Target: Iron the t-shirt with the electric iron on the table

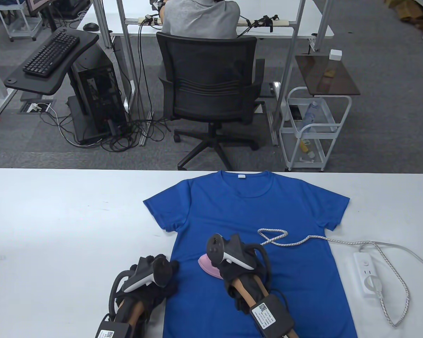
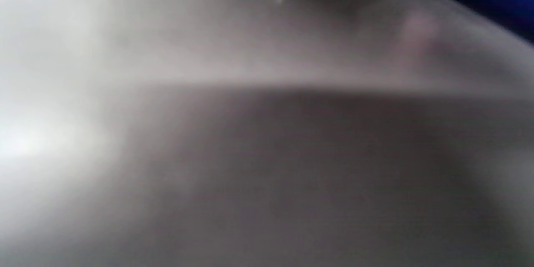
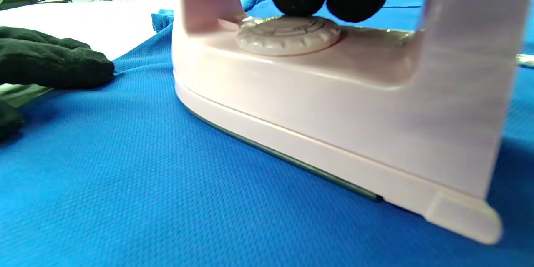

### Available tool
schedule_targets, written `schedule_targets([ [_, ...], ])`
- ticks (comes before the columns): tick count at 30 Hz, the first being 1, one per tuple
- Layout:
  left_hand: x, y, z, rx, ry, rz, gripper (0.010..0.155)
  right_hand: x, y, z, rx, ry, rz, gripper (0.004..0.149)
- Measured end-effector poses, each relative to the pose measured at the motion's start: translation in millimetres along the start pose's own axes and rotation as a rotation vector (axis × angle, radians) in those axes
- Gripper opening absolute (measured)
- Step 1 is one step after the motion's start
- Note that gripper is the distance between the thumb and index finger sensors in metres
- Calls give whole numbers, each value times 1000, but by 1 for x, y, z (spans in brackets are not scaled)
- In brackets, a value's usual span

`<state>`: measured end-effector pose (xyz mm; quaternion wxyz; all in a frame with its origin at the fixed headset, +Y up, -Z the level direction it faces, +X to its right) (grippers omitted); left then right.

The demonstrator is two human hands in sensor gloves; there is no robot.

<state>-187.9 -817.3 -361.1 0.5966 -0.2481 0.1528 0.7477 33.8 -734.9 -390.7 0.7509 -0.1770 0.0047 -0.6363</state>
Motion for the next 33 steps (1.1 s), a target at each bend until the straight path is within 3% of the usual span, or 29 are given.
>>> schedule_targets([
  [7, 1, 1, 0, 1, 18, 25, 72, 3, 1, 9, -54, -10, 7, 71],
  [18, 0, 1, 0, -2, 49, 49, 70, 12, 19, 56, -246, -120, -18, 70],
  [21, 0, 1, 1, -3, 38, 59, 66, 13, 20, 57, -239, -92, -26, 70],
  [26, -2, -1, 0, 7, 11, 26, 71, 12, 22, 57, -207, -85, -29, 70],
  [33, -3, -1, 0, 9, 24, 14, 75, 9, 40, 34, -28, -17, -17, 70],
])
Point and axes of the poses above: the tracker on the back of each hand, its own y axis roughly to the little-finger side, its own z axis roughly from the fingertips to the wrist, x = y × z, the point moved 1 cm from there along -z, roughly from the wrist to the fingertips, and after that the axes turned 11 degrees about z, right-handed, at the moved point
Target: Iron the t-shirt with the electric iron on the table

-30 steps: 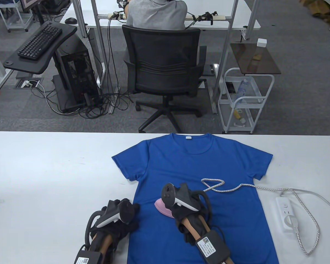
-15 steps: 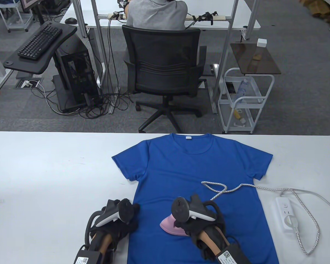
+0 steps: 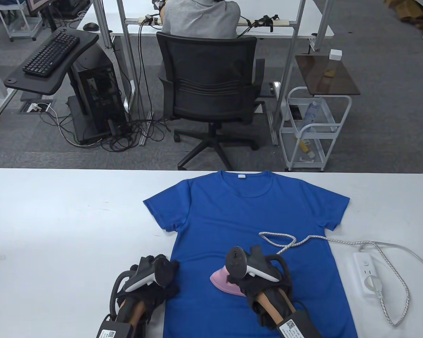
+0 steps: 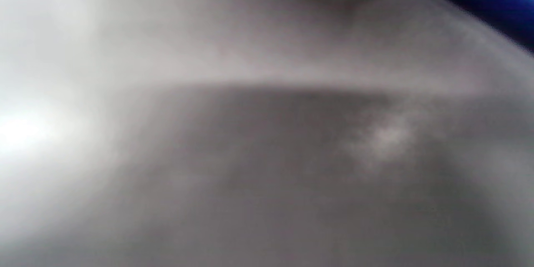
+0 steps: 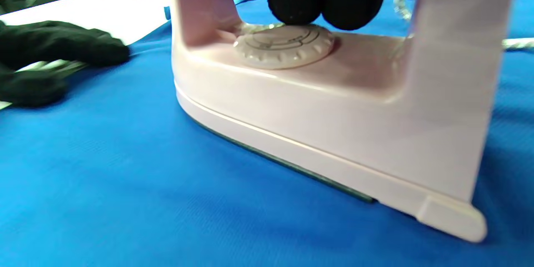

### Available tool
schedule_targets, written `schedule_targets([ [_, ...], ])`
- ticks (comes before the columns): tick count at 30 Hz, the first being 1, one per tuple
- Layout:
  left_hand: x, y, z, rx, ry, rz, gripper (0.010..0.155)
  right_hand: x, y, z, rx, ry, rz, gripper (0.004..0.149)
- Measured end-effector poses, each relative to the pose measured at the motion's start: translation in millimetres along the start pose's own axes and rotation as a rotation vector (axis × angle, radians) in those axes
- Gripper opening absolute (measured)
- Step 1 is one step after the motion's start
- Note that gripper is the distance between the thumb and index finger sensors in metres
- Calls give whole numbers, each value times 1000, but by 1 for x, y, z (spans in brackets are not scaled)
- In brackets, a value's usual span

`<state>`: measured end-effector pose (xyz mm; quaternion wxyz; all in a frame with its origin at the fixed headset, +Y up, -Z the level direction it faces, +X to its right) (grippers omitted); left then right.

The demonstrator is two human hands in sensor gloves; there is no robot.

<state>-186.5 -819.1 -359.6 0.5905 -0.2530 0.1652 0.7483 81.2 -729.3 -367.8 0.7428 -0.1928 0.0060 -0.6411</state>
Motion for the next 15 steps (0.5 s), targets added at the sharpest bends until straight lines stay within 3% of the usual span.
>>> schedule_targets([
  [5, 0, 0, 0, -2, 6, 7, 76, -3, 15, -17, 118, 39, 11, 70],
  [15, 1, 0, 0, -2, 9, 12, 76, -2, 21, -15, 54, 4, -26, 69],
])
Point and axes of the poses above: the tracker on the back of each hand, its own y axis roughly to the little-finger side, its own z axis roughly from the fingertips to the wrist, x = y × z, the point moved 1 cm from there along -z, roughly from the wrist to the fingertips, and after that the axes turned 11 degrees about z, right-handed, at the moved point
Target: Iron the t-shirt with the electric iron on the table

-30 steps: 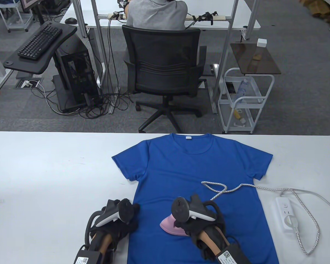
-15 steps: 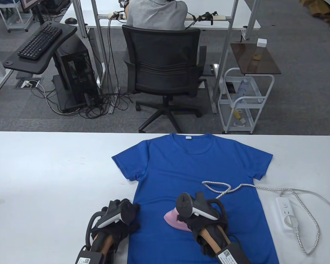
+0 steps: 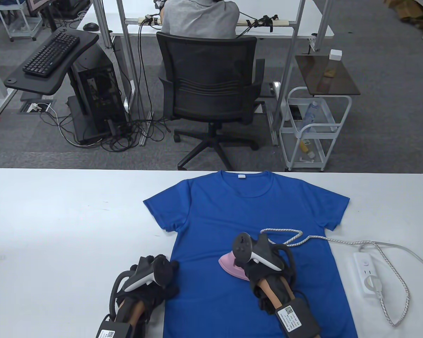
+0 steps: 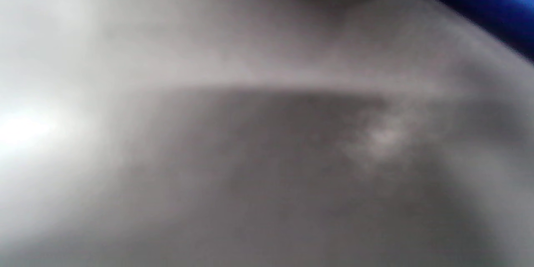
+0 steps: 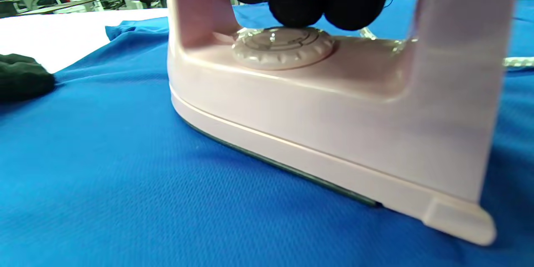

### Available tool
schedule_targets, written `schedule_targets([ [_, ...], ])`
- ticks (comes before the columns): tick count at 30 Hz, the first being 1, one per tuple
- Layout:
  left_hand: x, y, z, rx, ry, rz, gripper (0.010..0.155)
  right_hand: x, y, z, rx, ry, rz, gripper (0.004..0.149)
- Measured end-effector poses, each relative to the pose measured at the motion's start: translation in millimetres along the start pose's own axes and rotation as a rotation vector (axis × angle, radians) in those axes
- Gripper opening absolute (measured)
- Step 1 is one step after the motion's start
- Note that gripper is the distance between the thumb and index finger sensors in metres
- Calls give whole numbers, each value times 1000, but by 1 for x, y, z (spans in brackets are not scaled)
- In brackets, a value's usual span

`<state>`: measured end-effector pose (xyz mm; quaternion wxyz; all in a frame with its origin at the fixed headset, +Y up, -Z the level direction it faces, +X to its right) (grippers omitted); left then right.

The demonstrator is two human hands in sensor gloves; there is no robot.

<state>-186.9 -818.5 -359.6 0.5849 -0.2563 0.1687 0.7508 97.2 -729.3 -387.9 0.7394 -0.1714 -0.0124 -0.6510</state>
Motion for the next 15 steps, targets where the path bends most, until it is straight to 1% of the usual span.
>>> schedule_targets([
  [1, 0, 0, 0, 0, 1, 4, 76, 1, 2, 4, -22, -17, -30, 69],
  [4, 0, 0, 0, 1, 1, 2, 76, 5, 5, 18, -64, -58, -34, 69],
  [7, 0, 0, 0, -1, 1, 4, 76, 10, 7, 37, -123, -38, -18, 69],
  [10, 0, 0, 0, -4, 4, 4, 76, 15, 11, 53, -159, -60, -20, 69],
  [15, 0, 1, 0, -6, 3, 7, 76, 17, 14, 59, -159, -50, -24, 69],
])
Point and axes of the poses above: the tracker on the back of each hand, its own y axis roughly to the little-finger side, its own z axis roughly from the fingertips to the wrist, x = y × z, the point moved 1 cm from there along -z, roughly from the wrist to the fingertips, and after that the axes turned 11 degrees about z, right-handed, at the moved point
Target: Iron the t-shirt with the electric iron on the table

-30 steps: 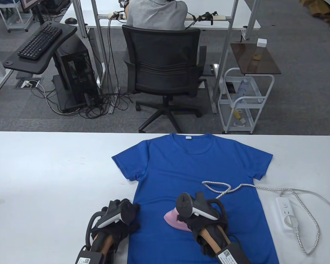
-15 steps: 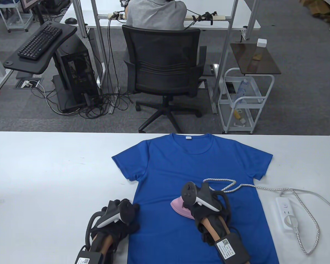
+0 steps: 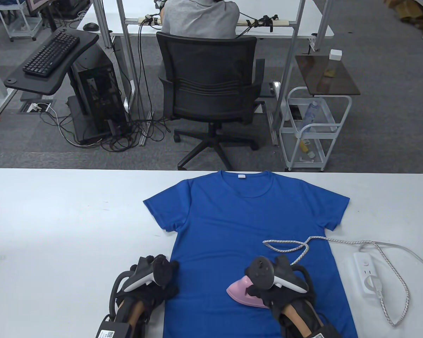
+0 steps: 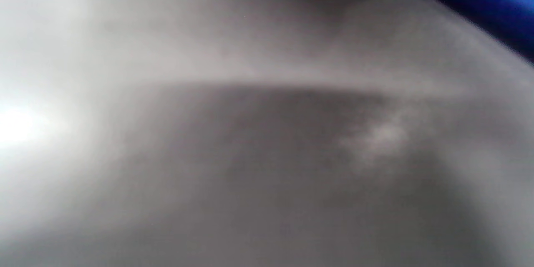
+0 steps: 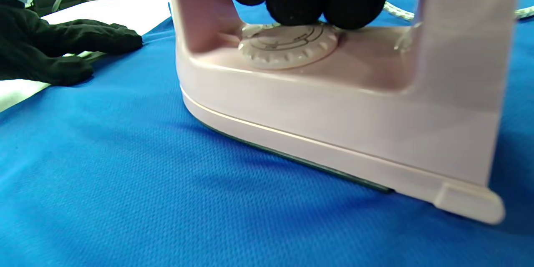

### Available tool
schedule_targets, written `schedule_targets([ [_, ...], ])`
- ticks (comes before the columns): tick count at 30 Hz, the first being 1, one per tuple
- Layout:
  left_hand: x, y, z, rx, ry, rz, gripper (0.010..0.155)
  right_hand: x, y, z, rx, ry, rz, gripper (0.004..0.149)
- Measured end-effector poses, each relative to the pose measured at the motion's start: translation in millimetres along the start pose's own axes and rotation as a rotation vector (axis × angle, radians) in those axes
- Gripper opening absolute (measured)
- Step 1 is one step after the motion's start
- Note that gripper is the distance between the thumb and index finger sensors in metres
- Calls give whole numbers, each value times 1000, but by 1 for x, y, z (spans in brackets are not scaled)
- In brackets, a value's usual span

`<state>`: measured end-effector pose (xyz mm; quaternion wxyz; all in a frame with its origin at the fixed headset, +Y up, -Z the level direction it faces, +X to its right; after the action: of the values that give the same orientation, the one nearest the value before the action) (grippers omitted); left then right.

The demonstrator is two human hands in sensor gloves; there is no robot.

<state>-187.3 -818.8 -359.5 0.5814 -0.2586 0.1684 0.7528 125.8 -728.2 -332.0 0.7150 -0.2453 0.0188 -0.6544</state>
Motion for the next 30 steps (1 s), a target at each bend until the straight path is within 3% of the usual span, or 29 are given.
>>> schedule_targets([
  [15, 0, 0, 0, -1, -2, -4, 76, -13, 41, -42, 291, 40, -17, 70],
  [23, 0, 0, 0, 0, -3, 0, 76, -12, 44, -41, 242, 20, -13, 70],
  [30, 0, 0, 1, 2, -2, -1, 76, -5, 46, -14, 152, -37, -2, 70],
])
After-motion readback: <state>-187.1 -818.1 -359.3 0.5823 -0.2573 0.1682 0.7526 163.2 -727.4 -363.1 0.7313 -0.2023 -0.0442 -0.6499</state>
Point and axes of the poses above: the tracker on the back of each hand, its own y axis roughly to the little-finger side, its own z axis roughly from the fingertips to the wrist, x = y × z, the point moved 1 cm from there along -z, roughly from the wrist to the fingertips, and after that the axes turned 11 degrees about z, right-handed, at the moved point
